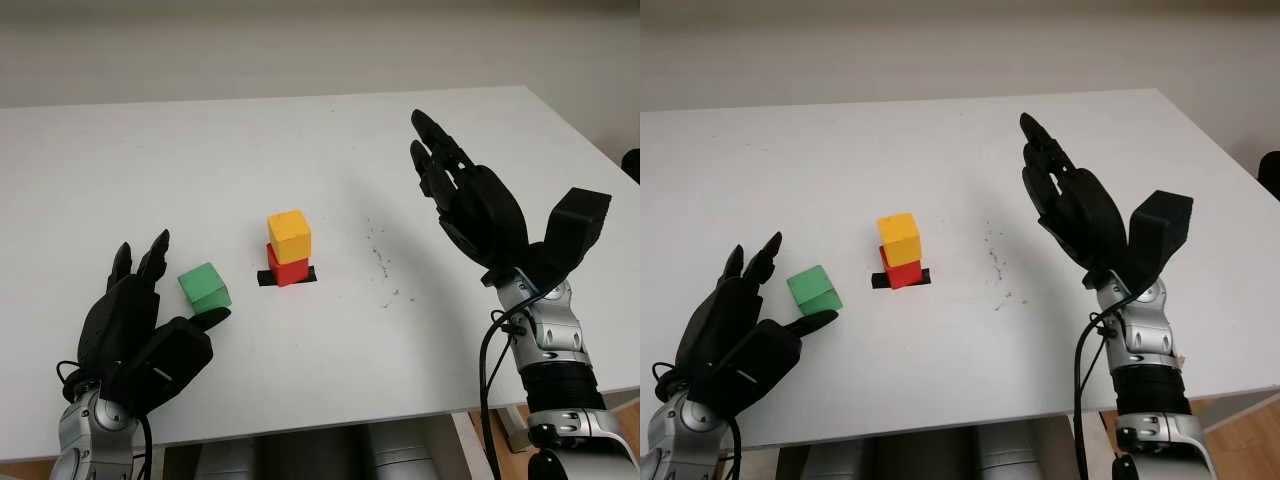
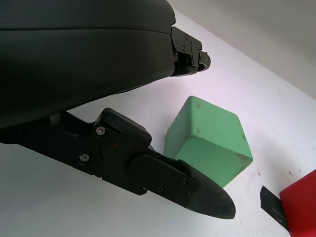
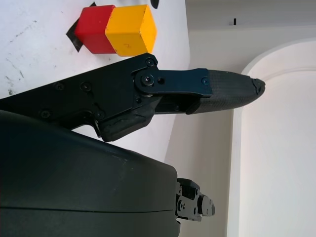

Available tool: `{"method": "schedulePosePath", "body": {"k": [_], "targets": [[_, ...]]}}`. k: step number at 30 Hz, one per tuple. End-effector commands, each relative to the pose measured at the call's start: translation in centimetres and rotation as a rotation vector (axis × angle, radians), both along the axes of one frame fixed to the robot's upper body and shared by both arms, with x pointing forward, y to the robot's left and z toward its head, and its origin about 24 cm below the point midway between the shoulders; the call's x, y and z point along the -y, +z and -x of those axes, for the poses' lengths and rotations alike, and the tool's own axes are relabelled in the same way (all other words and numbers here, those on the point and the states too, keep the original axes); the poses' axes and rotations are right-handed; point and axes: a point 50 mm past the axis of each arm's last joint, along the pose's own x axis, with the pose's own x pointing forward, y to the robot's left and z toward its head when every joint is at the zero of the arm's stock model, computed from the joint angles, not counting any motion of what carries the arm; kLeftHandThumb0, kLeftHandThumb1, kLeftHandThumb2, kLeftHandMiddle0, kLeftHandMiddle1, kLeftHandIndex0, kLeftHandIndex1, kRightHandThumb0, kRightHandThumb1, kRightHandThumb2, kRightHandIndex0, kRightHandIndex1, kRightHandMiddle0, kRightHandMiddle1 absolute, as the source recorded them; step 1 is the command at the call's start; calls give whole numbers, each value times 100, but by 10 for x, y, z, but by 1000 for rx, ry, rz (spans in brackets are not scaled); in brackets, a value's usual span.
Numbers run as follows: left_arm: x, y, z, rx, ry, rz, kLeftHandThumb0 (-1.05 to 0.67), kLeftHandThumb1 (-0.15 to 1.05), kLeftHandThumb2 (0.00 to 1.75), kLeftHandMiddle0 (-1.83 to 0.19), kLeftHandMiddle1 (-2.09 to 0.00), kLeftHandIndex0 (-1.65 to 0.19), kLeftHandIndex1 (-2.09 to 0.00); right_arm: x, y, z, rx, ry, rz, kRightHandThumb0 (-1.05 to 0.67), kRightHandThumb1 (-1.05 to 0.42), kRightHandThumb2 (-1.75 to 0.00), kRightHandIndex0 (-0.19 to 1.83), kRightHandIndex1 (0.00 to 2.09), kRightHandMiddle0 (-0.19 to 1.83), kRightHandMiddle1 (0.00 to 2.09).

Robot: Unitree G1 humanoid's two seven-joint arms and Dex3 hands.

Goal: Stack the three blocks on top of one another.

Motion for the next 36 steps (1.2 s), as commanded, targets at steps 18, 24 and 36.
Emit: {"method": "schedulePosePath", "body": {"k": [18,24,36], "targets": [[3,-6,-3,27,-1,100,-69,89,6,10,-7,-34,-14,-6,12,3,47,-12,50,-81,-105,-62,-19,0,-19,0],[4,-8,-4,24,-2,143,-64,95,7,6,-7,-40,-16,-5,6,6,40,-16,53,-75,-105,-64,-19,0,-19,0],[5,-16,-8,60,36,191,-46,98,6,-6,-7,-61,-33,3,12,4,50,-66,2,-74,-105,-60,-19,0,-18,4]]}}
